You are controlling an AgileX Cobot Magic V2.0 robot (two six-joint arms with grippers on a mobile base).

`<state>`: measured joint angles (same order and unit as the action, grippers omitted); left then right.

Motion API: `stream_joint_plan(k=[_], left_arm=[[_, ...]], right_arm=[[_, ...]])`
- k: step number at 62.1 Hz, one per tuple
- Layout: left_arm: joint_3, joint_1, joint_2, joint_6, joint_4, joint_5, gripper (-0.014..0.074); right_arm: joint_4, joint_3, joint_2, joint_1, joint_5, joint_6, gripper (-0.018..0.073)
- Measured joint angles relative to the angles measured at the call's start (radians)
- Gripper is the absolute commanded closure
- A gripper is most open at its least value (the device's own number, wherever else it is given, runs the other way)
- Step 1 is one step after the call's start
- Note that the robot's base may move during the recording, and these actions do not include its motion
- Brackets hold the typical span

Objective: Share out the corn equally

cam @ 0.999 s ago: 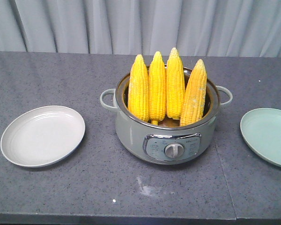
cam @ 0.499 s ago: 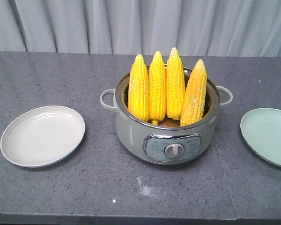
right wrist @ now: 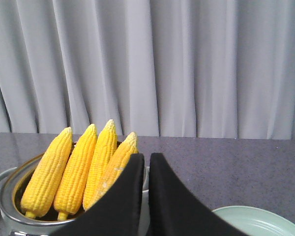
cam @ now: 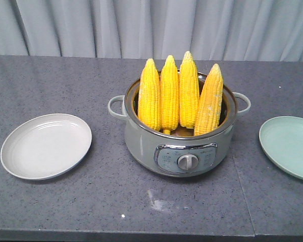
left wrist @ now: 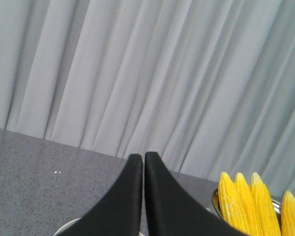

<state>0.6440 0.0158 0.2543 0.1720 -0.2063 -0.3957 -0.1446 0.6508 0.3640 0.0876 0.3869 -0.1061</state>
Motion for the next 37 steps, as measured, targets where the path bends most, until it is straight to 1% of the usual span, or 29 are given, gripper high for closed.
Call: stream_joint_plan(k=[5,8,9,12,16,20,23,29,32,37], left_arm=[[0.048,0.0,0.068,-0.092,-0.056,-0.024,0.0575],[0.073,0.0,0.111,-0.159,-0.108,-0.041,0.0556],[0.079,0.0,0.12,-0.172,-0.12,-0.046,0.0546],[0.102,0.0,0.156,-0.251,-0.177,-0.068,0.0512],[0.121,0.0,0.199,-0.33,-0.237,-0.088,0.0461],[0.131,0.0,0.232,-0.381,-0.287,-0.098,0.0398],[0.133,0.0,0.255,-0.404,-0.32,-0.101,0.0339],[0.133,0.0,0.277,-0.419,-0.347,-0.104,0.0255],[0.133,0.0,0.281,-0.42,-0.349,-0.103,0.023],[0.133,0.0,0.282,-0.42,-0.358,-0.085,0.0217]], right_arm=[[-0.002,0.017,0.04,0.0,0.014,-0.009,0.0374],[-0.002,0.018,0.052,0.0,0.017,-0.011,0.03],[-0.002,0.018,0.056,0.0,0.017,-0.011,0.027],[-0.002,0.018,0.06,0.0,0.022,-0.011,0.0188],[-0.002,0.018,0.063,0.0,0.017,-0.012,0.0088],[-0.002,0.018,0.063,0.0,-0.005,-0.012,0.0022],[-0.002,0.018,0.063,0.0,-0.02,-0.012,0.0],[-0.002,0.018,0.063,0.0,-0.039,-0.008,-0.0001],[-0.002,0.018,0.063,0.0,-0.032,-0.008,-0.0001],[-0.002,0.018,0.063,0.0,-0.01,-0.008,-0.0001]])
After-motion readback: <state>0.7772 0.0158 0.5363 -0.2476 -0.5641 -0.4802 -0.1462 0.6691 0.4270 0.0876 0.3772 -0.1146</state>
